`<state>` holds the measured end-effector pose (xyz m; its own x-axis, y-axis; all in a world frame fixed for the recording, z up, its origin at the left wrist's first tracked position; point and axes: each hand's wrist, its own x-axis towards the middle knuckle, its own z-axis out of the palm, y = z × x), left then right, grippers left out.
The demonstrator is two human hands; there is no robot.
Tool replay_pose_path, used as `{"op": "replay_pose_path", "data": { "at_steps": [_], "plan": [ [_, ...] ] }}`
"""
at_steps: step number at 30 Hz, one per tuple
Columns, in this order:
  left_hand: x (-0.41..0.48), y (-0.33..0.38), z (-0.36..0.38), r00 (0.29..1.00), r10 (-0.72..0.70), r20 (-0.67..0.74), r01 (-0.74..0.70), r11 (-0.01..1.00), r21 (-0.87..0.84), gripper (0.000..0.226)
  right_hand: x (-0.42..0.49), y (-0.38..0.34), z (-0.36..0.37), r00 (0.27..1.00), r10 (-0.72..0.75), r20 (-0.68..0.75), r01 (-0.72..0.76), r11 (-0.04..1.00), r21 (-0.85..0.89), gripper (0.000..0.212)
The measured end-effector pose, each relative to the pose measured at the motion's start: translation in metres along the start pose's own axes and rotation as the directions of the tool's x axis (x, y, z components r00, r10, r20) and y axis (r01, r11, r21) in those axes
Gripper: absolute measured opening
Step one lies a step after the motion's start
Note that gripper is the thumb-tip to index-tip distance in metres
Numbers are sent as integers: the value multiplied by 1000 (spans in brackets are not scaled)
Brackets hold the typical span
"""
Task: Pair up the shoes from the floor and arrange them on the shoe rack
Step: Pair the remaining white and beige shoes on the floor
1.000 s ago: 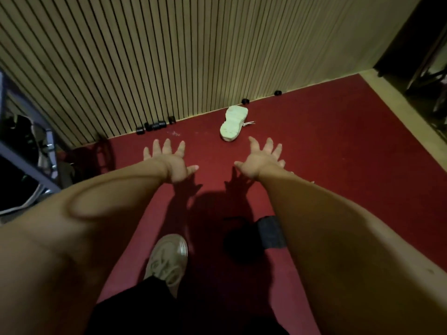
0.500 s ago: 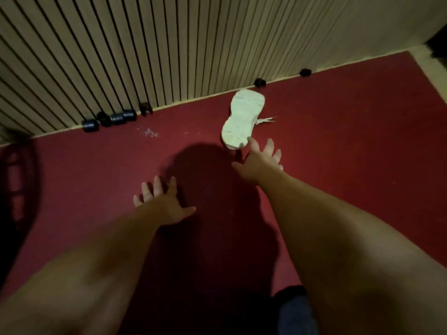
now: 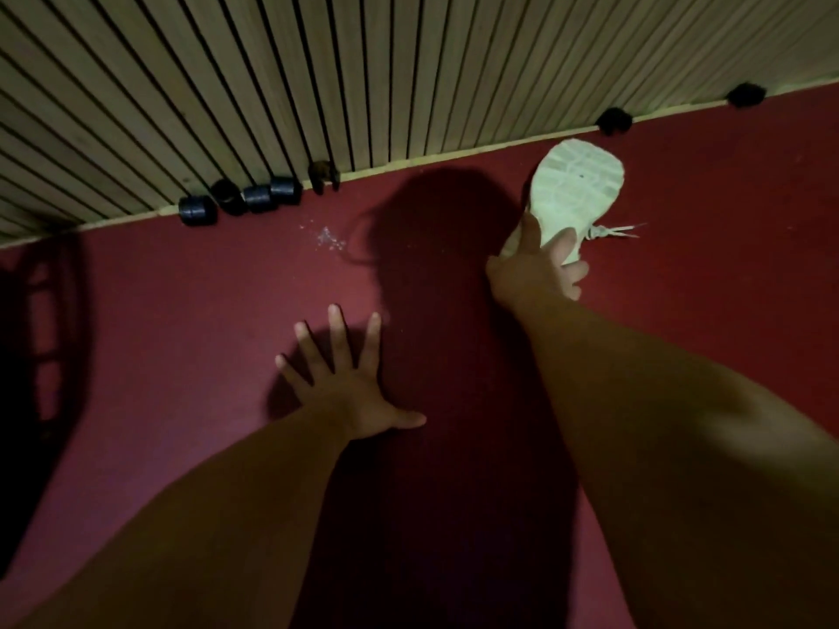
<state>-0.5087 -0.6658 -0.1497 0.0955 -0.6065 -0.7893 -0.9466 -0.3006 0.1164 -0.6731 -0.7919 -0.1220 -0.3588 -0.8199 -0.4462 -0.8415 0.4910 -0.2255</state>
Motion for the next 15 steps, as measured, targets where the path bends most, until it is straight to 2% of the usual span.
{"op": "replay_pose_path", "data": {
  "at_steps": [5,10,13,15],
  "plan": [
    [1,0,1,1000,-10,3,10,1000,16,133,-17,13,4,1000,-25,-12,27,995,94,68],
    [-3,2,2,1000,-13,-23,15,999,46,134,-51,44,21,982,-179,-54,169,974,-151,67],
    [-9,2,3,997,-13,-73,18,998,62,132,-70,58,31,979,-204,-21,198,964,-176,68],
    [-13,0,4,995,-1,-100,6,998,57,125,-82,65,30,979,-204,13,204,970,-130,67]
  ]
}}
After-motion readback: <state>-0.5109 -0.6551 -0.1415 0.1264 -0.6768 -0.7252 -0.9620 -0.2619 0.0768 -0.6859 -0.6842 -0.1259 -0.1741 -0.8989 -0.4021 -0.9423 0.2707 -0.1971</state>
